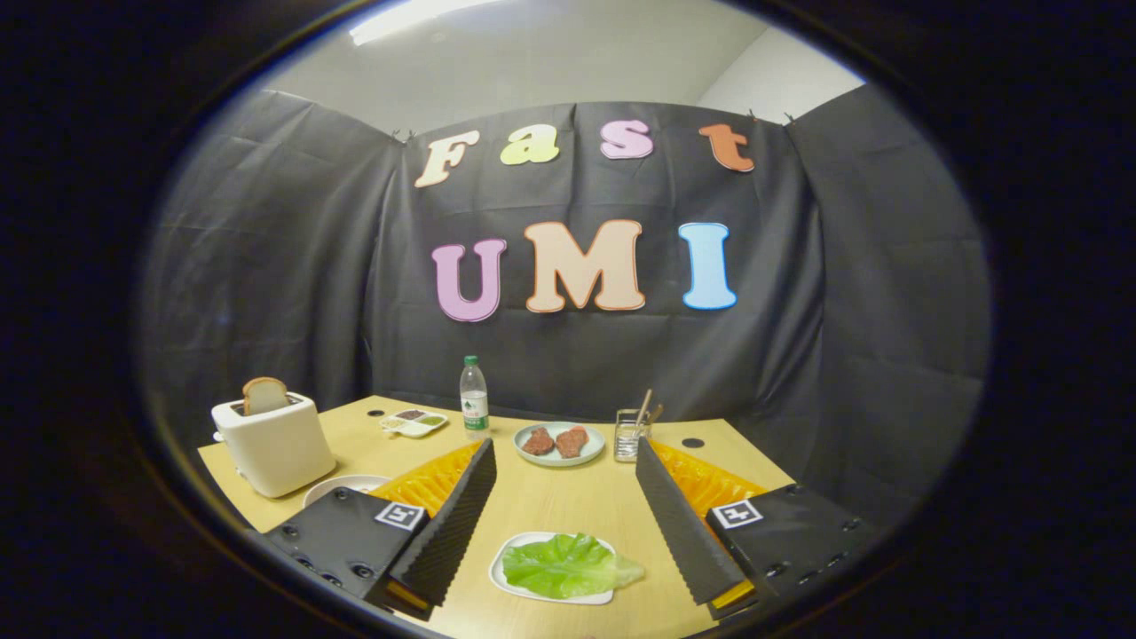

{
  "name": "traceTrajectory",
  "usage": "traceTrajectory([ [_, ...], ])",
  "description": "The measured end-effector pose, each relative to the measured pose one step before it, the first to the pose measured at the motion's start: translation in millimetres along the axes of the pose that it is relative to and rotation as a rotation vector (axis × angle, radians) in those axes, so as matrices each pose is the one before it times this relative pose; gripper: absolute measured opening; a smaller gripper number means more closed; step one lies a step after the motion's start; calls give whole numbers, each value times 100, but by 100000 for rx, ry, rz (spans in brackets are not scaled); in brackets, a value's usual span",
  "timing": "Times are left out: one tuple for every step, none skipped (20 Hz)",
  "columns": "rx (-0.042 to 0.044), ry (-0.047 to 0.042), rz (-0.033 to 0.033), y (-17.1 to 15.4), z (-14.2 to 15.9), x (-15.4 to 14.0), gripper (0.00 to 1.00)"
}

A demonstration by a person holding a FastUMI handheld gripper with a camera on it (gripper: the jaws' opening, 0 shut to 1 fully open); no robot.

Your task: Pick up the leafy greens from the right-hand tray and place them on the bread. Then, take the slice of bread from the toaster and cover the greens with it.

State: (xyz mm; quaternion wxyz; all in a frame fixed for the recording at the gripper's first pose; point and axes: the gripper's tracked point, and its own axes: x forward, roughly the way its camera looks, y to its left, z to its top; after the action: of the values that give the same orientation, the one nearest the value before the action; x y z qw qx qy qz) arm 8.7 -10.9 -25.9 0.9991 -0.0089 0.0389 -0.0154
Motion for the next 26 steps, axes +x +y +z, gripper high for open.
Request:
traceTrajectory([
  [364, 959, -256, -299, -482, 37, 100],
  [670, 1320, -206, -365, -365, 80, 100],
  [839, 1611, -265, -422, -515, 49, 100],
  [949, 1752, -372, -460, -539, 131, 100],
  [1105, 1892, -651, -559, -589, 151, 100],
  [1083, 2562, -577, -544, -738, 159, 100],
  [1162, 2803, -437, -526, -1015, 351, 100],
  [1350, 3185, -131, -489, -924, 446, 100],
  [1813, 3640, -273, -509, -1212, 583, 100],
  [2154, 4027, -124, -576, -1208, 719, 100],
  [2754, 4132, 130, -433, -1294, 741, 100],
  [2561, 3893, -83, -521, -1186, 760, 100],
  [1786, 3541, -655, -649, -1242, 1063, 100],
  [1261, 3557, -1324, -763, -984, 721, 100],
  [973, 3682, -1582, -867, -1219, 846, 99],
  [1019, 3302, -1010, -594, -965, 706, 99],
  [989, 2989, -464, -335, -921, 521, 99],
  [1264, 2369, -582, -360, -544, 444, 99],
  [1074, 1552, -191, -231, -459, 512, 99],
  [1400, 1538, 248, -113, -313, 425, 99],
  [1267, 1300, 668, 75, -358, 289, 99],
  [770, 1235, 738, 85, -267, 264, 98],
  [-119, 1615, 359, -15, -510, 278, 98],
  [-840, 2106, -80, -89, -680, 305, 98],
  [-418, 1744, -402, -91, -441, 340, 98],
  [228, 1129, 97, 71, -336, 327, 97],
])
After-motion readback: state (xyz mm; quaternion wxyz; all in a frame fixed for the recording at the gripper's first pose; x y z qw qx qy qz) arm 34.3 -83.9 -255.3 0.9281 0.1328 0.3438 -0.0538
